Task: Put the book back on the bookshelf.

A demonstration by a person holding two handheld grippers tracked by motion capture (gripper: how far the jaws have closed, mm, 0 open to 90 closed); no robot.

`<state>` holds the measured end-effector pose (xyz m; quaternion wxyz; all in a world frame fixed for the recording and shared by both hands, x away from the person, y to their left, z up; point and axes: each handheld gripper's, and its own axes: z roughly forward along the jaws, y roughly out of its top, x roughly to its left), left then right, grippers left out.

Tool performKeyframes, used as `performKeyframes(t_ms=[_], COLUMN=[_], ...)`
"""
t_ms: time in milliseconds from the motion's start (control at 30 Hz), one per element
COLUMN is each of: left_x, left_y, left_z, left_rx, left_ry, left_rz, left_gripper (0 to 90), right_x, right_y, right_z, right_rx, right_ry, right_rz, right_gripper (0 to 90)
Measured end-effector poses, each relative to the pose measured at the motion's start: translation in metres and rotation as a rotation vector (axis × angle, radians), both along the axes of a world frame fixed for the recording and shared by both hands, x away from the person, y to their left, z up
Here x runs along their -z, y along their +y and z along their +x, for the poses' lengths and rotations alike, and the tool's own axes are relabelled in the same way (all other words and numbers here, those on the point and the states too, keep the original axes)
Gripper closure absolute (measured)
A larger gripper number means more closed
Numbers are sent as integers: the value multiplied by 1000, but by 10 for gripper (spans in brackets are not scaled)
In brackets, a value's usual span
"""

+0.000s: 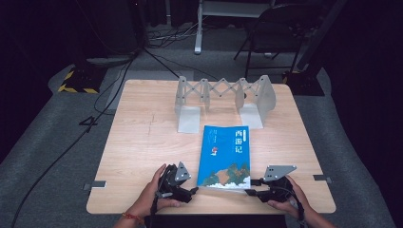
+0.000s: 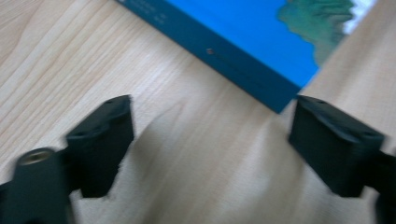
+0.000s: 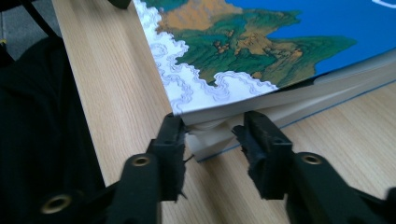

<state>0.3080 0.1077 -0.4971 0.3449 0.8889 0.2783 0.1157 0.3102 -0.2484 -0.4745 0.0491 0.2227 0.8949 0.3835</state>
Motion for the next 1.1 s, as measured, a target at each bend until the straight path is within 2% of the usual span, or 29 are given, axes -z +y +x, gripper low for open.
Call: performKeyframes(t_ms=[133, 233, 300, 367, 400, 500, 600, 633, 700, 733, 833, 900, 933, 1000, 1033, 1067, 1100], left_x=[-12, -19, -28, -32, -34, -34, -31, -28, -24, -23, -22, -21, -20, -19, -20, -21, -22], left_y=[1, -4, -15, -27, -37, -56, -67, -72, -79, -82, -91, -97, -103, -106, -107, -107, -105], left_z=[-6, -9, -11, -12, -12, -11, -11, -12, -12, -13, -13, -13, -13, -13, -12, -12, -10], left_rx=[8, 28, 56, 81, 93, 130, 139, 140, 139, 131, 94, 88, 73, 65, 60, 34, 27], left_ry=[-4, -27, -38, -49, -49, -54, -46, -39, -31, -48, -67, -91, -118, -129, -144, -164, -168], left_rz=[-59, -51, -67, -59, -42, -36, -23, -31, -26, -23, -30, -28, -6, -3, -7, -7, -16], left_gripper=[167, 179, 182, 184, 185, 185, 186, 186, 186, 161, 162, 160, 161, 166, 185, 259, 341], right_x=[-5, -8, -11, -15, -17, -27, -30, -31, -33, -35, -38, -39, -39, -40, -40, -40, -39], right_y=[3, 2, 3, 5, 6, 10, 14, 14, 15, 16, 22, 23, 23, 24, 25, 25, 25], right_z=[0, 3, 5, 6, 7, 11, 12, 13, 16, 17, 19, 21, 22, 23, 23, 23, 24], right_rx=[11, 23, 19, 23, 23, 16, 10, 9, 3, 1, 3, -1, 2, 2, 1, 0, -3], right_ry=[-14, -4, -7, -7, -9, -41, -62, -66, -67, -72, -104, -99, -99, -100, -103, -109, -105], right_rz=[14, 36, 43, 52, 62, 65, 48, 53, 60, 62, 63, 78, 82, 89, 88, 84, 90], right_gripper=[664, 687, 685, 681, 681, 702, 717, 721, 732, 732, 732, 739, 739, 738, 738, 736, 735])
